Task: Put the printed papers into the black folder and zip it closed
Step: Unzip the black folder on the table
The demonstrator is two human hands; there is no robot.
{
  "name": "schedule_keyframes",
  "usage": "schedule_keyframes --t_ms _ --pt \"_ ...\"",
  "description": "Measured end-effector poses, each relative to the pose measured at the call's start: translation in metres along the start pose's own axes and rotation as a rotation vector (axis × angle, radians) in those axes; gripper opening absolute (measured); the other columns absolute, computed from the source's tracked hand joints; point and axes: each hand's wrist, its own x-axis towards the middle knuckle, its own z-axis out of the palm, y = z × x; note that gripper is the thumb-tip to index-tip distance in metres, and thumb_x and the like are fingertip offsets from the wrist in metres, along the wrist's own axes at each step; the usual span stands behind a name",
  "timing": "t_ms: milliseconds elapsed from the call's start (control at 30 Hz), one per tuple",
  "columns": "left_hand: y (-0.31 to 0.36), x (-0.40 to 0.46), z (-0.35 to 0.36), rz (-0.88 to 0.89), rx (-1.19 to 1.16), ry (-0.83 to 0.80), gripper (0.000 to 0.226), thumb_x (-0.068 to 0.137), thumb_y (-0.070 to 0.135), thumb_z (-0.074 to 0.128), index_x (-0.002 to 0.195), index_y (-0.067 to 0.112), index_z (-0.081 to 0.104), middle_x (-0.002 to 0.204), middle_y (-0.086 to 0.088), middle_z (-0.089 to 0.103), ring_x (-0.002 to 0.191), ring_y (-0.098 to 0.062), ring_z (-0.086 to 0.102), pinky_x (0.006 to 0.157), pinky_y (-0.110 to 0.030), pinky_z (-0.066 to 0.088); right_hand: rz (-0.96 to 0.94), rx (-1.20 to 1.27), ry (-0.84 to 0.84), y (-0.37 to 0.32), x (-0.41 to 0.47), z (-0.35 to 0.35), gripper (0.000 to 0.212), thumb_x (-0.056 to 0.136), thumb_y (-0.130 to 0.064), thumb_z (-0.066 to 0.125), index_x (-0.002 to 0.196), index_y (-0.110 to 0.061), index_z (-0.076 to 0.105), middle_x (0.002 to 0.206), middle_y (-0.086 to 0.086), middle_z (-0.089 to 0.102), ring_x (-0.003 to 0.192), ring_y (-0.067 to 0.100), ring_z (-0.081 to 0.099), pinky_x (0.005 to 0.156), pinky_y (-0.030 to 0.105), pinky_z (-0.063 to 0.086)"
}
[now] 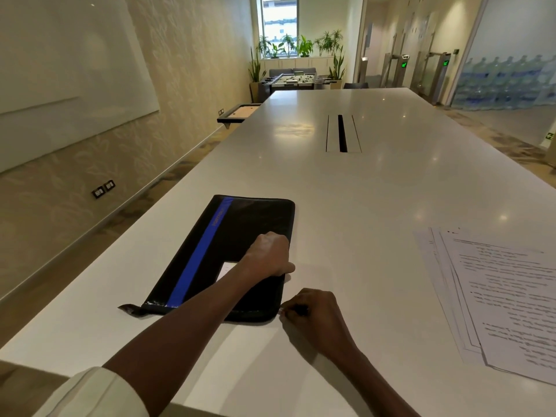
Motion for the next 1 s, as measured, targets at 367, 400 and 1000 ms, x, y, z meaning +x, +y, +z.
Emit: schedule_keyframes --t_ms 367,400,1000 --pt "0.001 -0.008 0.001 0.001 -0.078 0.033 0.03 0.08 0.03 0.074 0.065 0.018 0.05 0.064 0.0 0.056 0.052 -0.01 0.056 0.044 -0.019 0.036 0.017 0.015 0.04 -0.033 -0.026 0.041 0.01 0.076 -0.013 0.066 0.073 -0.007 0.073 0.067 0.002 0.071 0.062 0.017 0.06 0.059 0.027 0.046" --pt "0.001 -0.01 0.002 0.0 -0.087 0.044 0.031 0.08 0.029 0.073 0.064 0.018 0.049 0.064 0.0 0.056 0.052 -0.01 0.056 0.043 -0.018 0.036 0.023 -0.008 0.04 -0.033 -0.027 0.043 0.012 0.077 -0.016 0.066 0.076 -0.007 0.074 0.068 0.005 0.071 0.063 0.019 0.061 0.062 0.031 0.048" --pt "-0.052 -0.162 0.018 -0.246 -0.766 0.143 0.036 0.085 0.037 0.071 0.058 0.013 0.071 0.051 0.0 0.068 0.046 -0.005 0.065 0.047 -0.01 0.046 0.042 -0.037 0.064 -0.037 -0.023 0.043 0.015 0.084 -0.028 0.07 0.074 -0.021 0.079 0.065 -0.007 0.073 0.062 0.01 0.066 0.062 0.023 0.053"
